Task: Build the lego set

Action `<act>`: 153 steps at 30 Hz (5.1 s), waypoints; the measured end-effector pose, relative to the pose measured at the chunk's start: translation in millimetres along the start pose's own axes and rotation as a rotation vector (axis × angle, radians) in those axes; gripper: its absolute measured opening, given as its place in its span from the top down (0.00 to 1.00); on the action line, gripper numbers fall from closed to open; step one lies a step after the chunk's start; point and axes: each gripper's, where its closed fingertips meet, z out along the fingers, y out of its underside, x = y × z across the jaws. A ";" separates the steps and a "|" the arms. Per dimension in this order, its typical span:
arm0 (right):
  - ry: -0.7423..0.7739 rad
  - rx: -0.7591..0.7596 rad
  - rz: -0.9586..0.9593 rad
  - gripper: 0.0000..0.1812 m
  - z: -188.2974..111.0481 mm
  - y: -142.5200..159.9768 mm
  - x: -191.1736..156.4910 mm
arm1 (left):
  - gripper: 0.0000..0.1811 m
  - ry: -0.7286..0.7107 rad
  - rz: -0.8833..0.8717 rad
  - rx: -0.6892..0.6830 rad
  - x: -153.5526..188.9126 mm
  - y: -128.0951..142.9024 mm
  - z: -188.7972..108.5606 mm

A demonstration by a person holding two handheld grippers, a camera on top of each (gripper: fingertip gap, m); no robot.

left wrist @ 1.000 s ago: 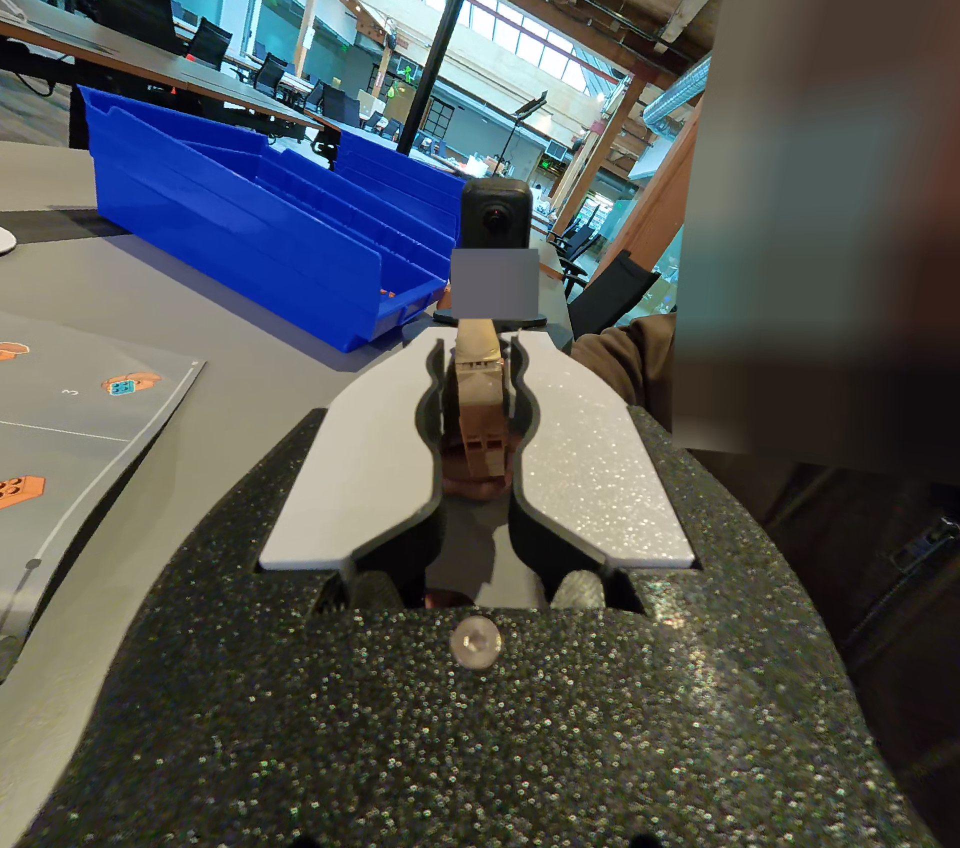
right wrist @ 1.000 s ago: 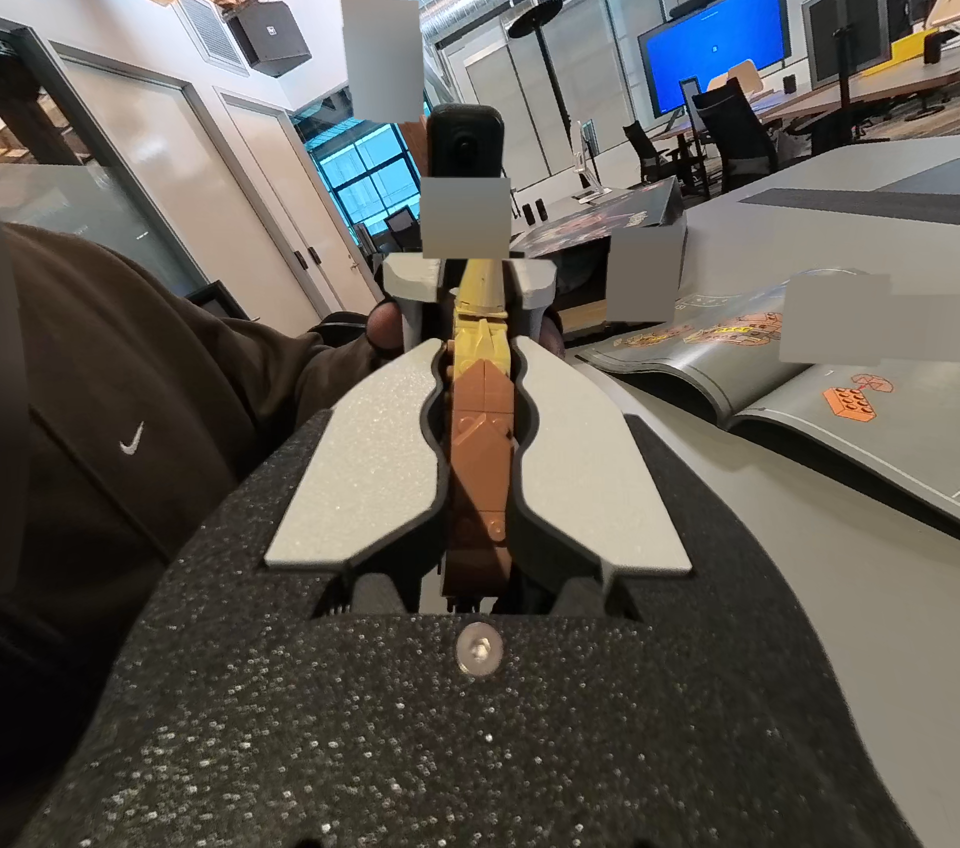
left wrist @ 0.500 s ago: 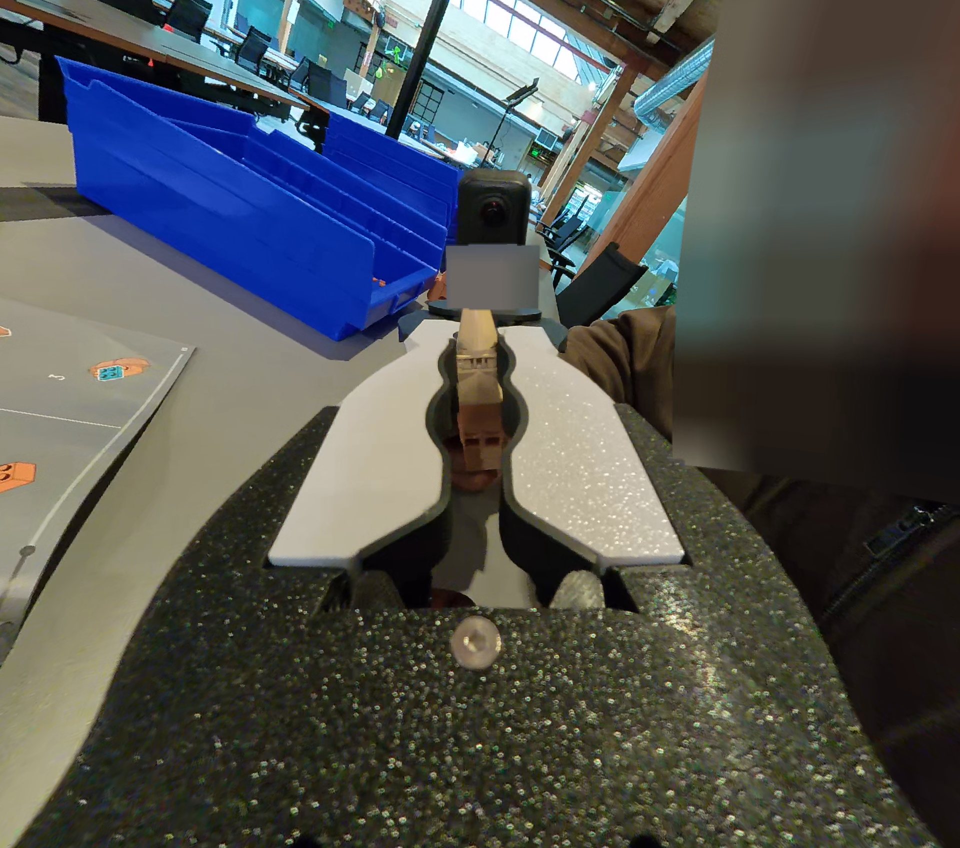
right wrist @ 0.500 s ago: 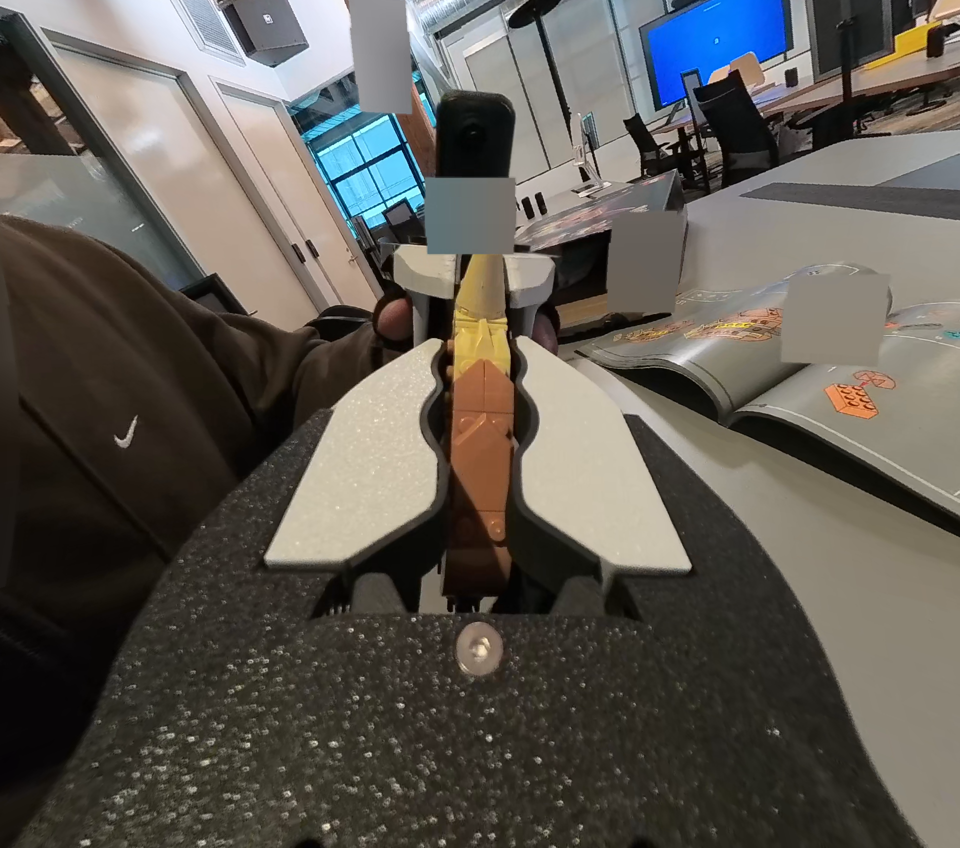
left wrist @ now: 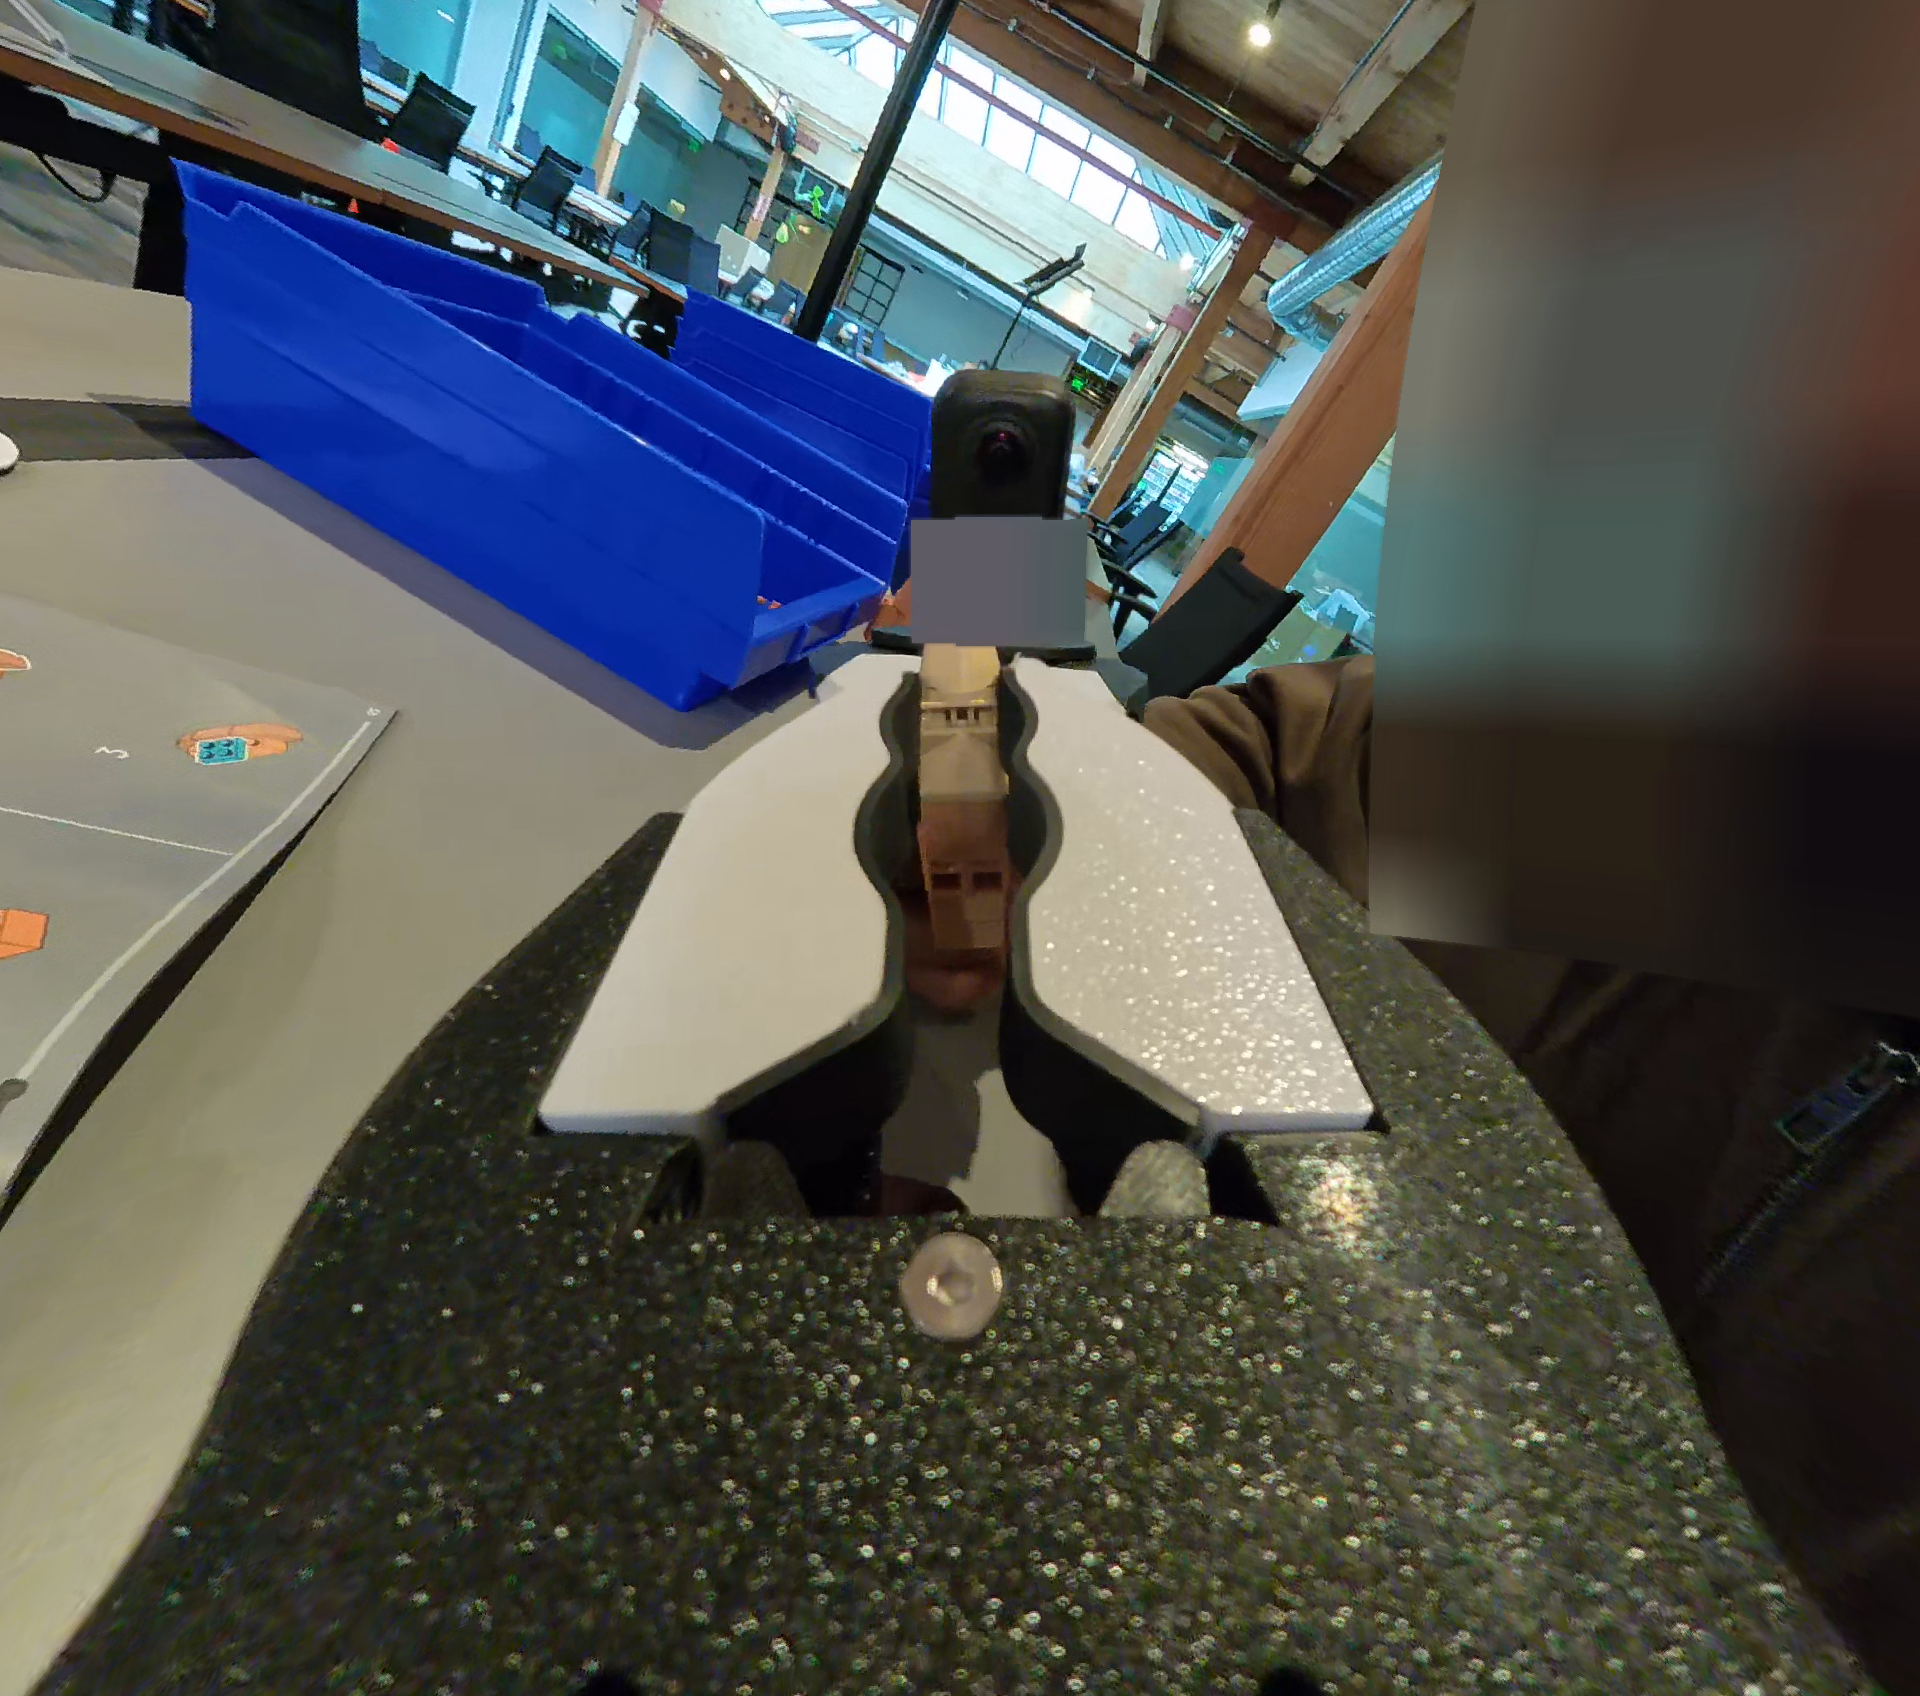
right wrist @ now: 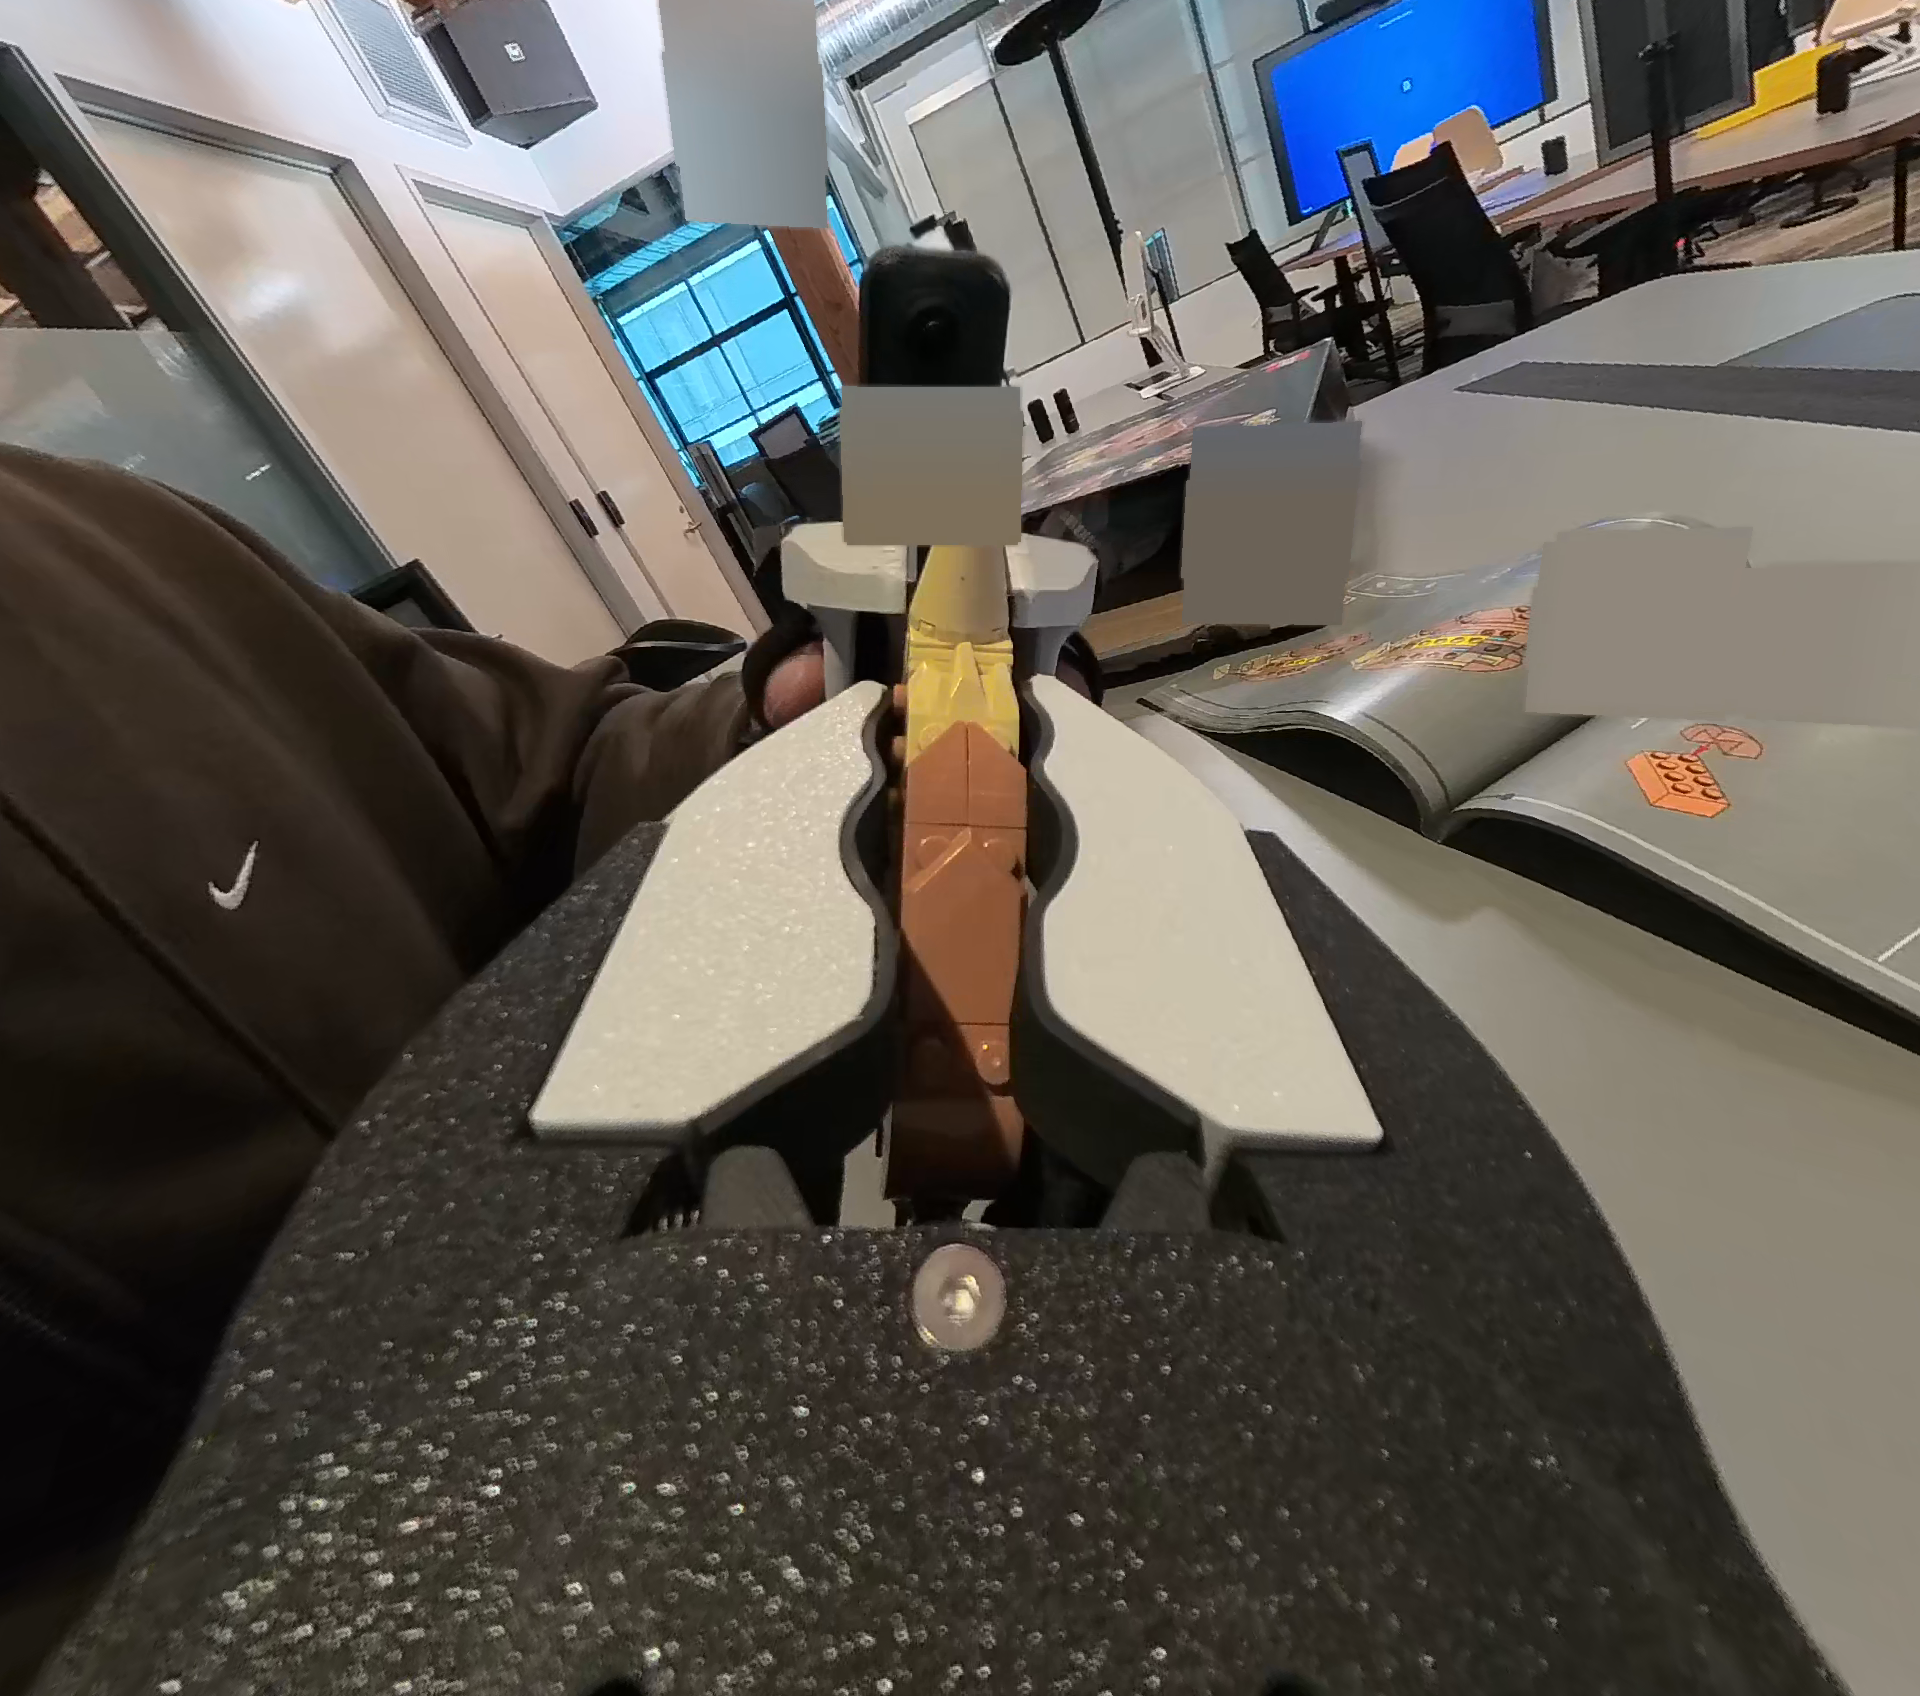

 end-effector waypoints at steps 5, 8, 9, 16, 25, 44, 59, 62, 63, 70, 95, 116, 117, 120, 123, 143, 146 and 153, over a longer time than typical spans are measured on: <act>0.001 0.001 0.008 0.89 -0.9 -0.5 0.9 | 0.92 -0.029 0.010 0.041 -1.4 0.1 1.3; 0.002 -0.002 0.001 0.89 -0.8 0.1 0.5 | 0.92 -0.014 -0.009 0.061 -0.9 1.0 0.9; 0.001 -0.002 0.000 0.89 -0.8 0.1 0.4 | 0.92 -0.007 -0.015 0.066 -0.8 1.2 0.9; 0.010 -0.008 0.003 0.89 -1.1 0.7 2.4 | 0.91 0.010 -0.060 0.083 -2.6 2.7 1.1; 0.015 -0.004 0.011 0.89 -1.7 0.2 3.9 | 0.91 -0.018 -0.052 0.123 -4.4 2.7 2.2; 0.023 0.000 0.017 0.89 -2.7 -0.3 5.5 | 0.91 -0.039 -0.042 0.178 -5.6 3.0 2.9; 0.015 -0.015 0.027 0.89 -3.1 1.6 6.3 | 0.91 0.050 -0.194 0.124 -6.3 5.7 2.8; 0.014 -0.026 0.038 0.89 -2.5 3.0 7.5 | 0.91 0.037 -0.197 0.083 -8.2 7.3 1.7; 0.015 -0.032 0.036 0.89 -2.2 3.6 7.7 | 0.91 0.035 -0.193 0.060 -8.2 7.8 1.3; 0.015 -0.046 0.019 0.89 -0.1 5.7 6.0 | 0.92 0.007 -0.153 -0.067 -7.6 8.5 -2.0; -0.066 -0.123 -0.093 0.89 0.9 18.5 -15.1 | 0.82 -0.074 0.157 -0.706 11.1 4.0 -4.7; -0.010 -0.109 -0.045 0.89 -3.8 14.2 -3.2 | 0.93 -0.072 0.119 -0.476 1.1 12.9 1.2; -0.010 -0.112 -0.045 0.89 -3.5 14.7 -3.2 | 0.93 -0.077 0.131 -0.466 1.1 13.3 0.7; -0.020 -0.122 -0.043 0.89 -2.8 16.4 -4.2 | 0.92 -0.089 0.172 -0.458 1.2 14.5 -0.8; -0.038 -0.134 -0.052 0.89 -1.2 18.4 -7.5 | 0.93 -0.054 0.157 -0.480 5.4 14.9 -3.1; -0.052 -0.145 -0.060 0.89 -0.5 20.3 -10.1 | 0.92 0.040 0.098 -0.635 8.6 19.8 -1.7; -0.044 -0.146 -0.055 0.89 -0.4 20.4 -8.6 | 0.92 0.047 0.037 -0.516 7.1 17.8 -1.4; -0.028 -0.149 -0.055 0.89 -0.7 20.8 -6.7 | 0.92 -0.006 0.039 -0.319 4.9 17.3 0.8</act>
